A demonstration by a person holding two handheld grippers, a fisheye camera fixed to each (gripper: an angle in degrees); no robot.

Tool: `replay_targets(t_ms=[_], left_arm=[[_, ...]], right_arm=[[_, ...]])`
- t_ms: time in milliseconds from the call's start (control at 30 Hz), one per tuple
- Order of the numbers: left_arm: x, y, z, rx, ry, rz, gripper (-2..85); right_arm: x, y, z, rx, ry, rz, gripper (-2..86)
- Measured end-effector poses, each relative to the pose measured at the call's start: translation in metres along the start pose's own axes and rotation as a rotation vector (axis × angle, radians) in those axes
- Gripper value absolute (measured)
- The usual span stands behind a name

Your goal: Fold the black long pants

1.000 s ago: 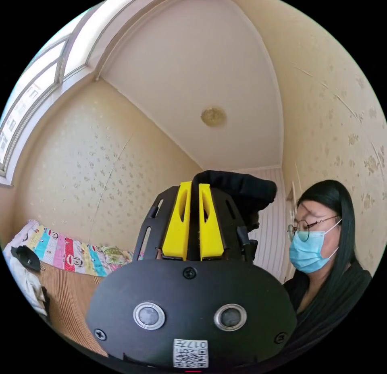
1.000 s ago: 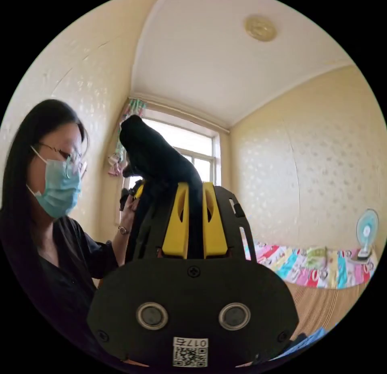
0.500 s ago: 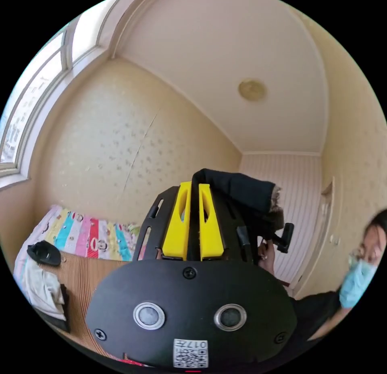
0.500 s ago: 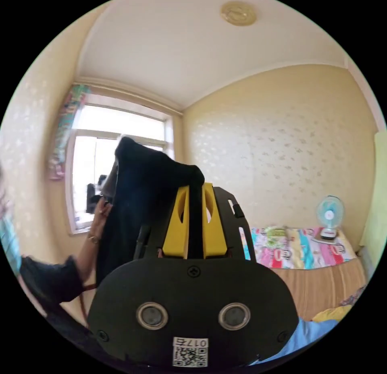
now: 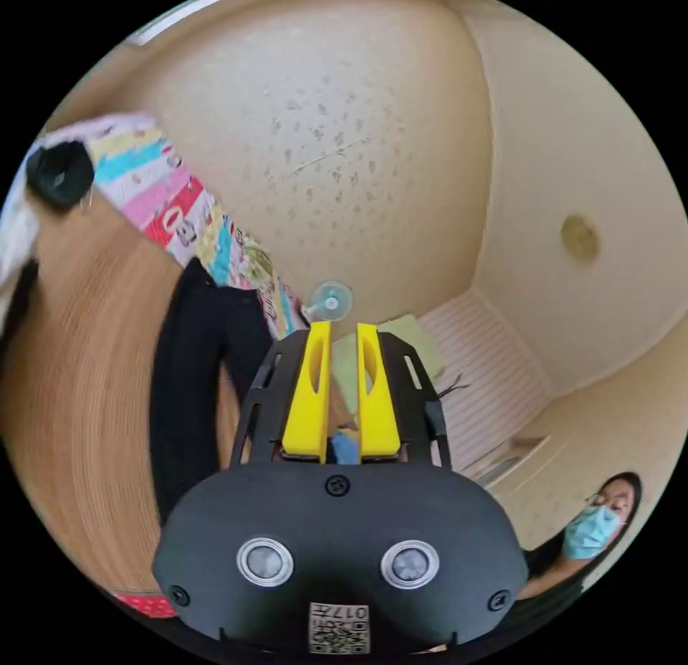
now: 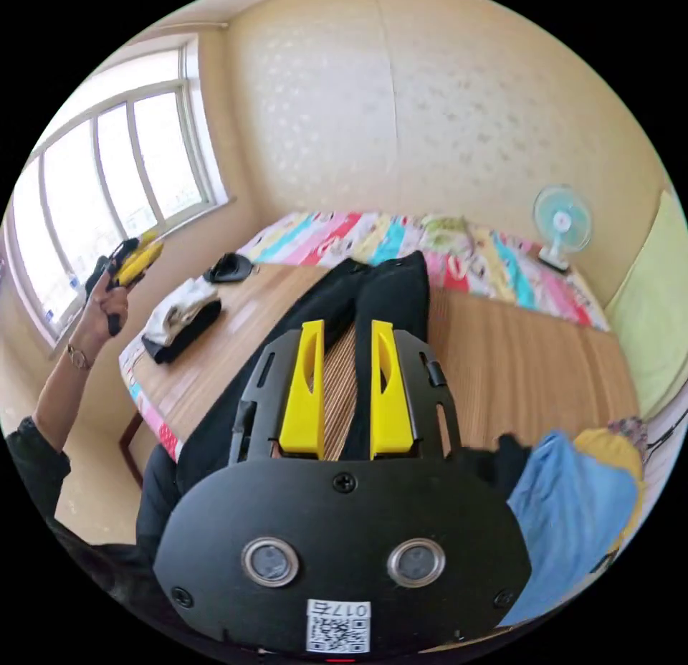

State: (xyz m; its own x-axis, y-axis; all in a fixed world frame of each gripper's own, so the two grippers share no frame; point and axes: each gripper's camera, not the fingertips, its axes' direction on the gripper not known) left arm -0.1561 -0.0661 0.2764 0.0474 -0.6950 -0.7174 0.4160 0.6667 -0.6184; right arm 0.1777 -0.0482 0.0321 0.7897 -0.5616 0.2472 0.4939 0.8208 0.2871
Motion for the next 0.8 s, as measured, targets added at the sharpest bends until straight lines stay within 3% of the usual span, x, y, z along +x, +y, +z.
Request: replay_targets(t_ms=[100, 167, 333, 467, 567, 667, 733, 800], left_arm=[[-0.056, 0.029, -0.026, 0.034, 0.192, -0.194, 0.5], [-0.067, 0.039, -0.039, 0.043, 0.218, -0.229, -0.3], [-0.038, 0.040, -0.059, -0.011, 0.130, -0.106, -0.7], [-0.004, 0.044, -0.059, -0.062, 0.094, 0.005, -0.7], [0.001, 0.051, -0.060, -0.074, 0.119, 0.018, -0.7], [-0.004, 0.058, -0.064, -0.083, 0.115, 0.023, -0.7], [-0.009, 0.065, -0.065, -0.098, 0.051, 0.048, -0.5], [-0.020, 0.085, -0.057, -0.161, -0.125, 0.113, 0.0]], right_arm=[[-0.009, 0.075, 0.073, -0.150, -0.120, 0.066, 7.9], [-0.016, 0.114, 0.095, -0.151, -0.193, 0.137, 8.0], [-0.065, 0.181, 0.128, -0.111, -0.408, 0.221, 8.1], [-0.145, 0.217, 0.180, -0.238, -0.538, 0.135, 11.3], [-0.179, 0.233, 0.180, -0.189, -0.376, 0.088, 6.8], [-0.177, 0.239, 0.181, -0.242, -0.404, 0.059, 3.5], [-0.165, 0.245, 0.170, -0.217, -0.416, 0.065, 3.0], [-0.152, 0.260, 0.168, -0.267, -0.365, 0.034, 2.7]])
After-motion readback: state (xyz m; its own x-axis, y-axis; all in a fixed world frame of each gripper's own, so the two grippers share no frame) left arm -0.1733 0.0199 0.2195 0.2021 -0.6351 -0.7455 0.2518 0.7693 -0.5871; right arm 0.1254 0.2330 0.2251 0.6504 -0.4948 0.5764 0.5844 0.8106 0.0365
